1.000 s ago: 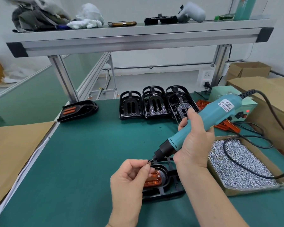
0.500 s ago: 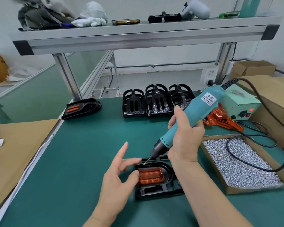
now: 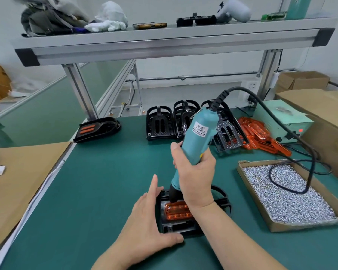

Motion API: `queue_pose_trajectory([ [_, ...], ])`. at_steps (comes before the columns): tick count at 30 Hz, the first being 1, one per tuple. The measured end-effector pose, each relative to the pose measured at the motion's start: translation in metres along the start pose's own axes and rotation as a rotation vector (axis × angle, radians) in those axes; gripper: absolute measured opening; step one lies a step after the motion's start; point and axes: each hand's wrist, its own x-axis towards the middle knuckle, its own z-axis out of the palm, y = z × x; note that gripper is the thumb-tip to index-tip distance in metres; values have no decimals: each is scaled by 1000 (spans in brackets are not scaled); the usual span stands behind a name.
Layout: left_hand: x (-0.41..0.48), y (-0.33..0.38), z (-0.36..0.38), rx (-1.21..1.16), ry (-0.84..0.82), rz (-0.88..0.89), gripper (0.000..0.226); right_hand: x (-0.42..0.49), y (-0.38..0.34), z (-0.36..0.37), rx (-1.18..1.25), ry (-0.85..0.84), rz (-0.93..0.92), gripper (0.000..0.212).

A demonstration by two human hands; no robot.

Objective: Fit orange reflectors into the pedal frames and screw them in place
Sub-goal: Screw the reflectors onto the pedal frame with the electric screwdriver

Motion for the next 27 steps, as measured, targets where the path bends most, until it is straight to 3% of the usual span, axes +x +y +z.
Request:
queue_pose_trajectory([
  [20,-1,0,0,22,15,6,140,-5,2,5,-11,-75,1,18],
  [27,1,5,-2,-46,38,41,137,-7,3,11,-41,-270,20,22],
])
